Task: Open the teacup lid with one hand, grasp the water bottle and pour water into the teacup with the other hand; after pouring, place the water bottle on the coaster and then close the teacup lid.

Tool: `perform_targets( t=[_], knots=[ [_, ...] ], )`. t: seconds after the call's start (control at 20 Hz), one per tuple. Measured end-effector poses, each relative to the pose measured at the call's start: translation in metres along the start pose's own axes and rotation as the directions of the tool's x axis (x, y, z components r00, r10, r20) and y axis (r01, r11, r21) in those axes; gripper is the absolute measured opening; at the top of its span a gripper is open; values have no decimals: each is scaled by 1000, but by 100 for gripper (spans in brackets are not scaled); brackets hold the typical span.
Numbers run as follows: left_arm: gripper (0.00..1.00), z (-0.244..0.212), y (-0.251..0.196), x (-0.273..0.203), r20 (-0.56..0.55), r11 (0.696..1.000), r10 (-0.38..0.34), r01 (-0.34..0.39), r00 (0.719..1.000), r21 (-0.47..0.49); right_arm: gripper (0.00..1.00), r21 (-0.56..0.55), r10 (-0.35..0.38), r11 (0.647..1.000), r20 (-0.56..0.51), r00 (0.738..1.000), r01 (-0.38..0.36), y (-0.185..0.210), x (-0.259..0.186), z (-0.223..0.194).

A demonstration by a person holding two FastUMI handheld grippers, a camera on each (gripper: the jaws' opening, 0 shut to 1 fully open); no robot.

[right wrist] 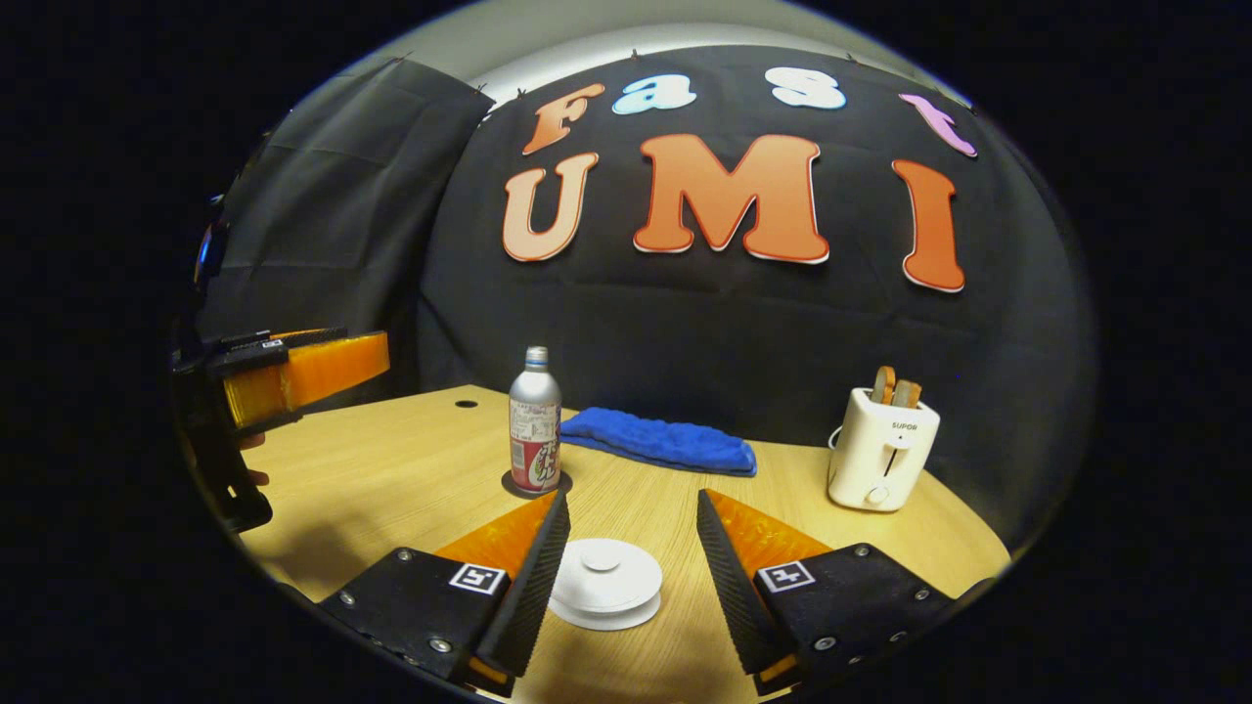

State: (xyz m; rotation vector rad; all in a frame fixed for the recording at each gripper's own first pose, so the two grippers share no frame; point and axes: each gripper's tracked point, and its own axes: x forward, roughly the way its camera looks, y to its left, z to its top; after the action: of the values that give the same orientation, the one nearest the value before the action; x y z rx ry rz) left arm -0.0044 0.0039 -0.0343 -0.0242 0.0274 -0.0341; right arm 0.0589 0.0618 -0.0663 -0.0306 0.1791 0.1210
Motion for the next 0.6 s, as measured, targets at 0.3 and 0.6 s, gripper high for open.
perform_targets(
  t=[0.3, 0.6],
  knots=[
    [99, 20, -7, -17, 36, 999, -21, 22, 999, -28, 82, -12, -37, 999, 148, 988, 39, -14, -36, 53],
    [100, 29, 10, -30, 99, 999, 38, -38, 994, -1, 84, -16, -98, 994, 210, 973, 104, -33, -57, 69]
  ],
)
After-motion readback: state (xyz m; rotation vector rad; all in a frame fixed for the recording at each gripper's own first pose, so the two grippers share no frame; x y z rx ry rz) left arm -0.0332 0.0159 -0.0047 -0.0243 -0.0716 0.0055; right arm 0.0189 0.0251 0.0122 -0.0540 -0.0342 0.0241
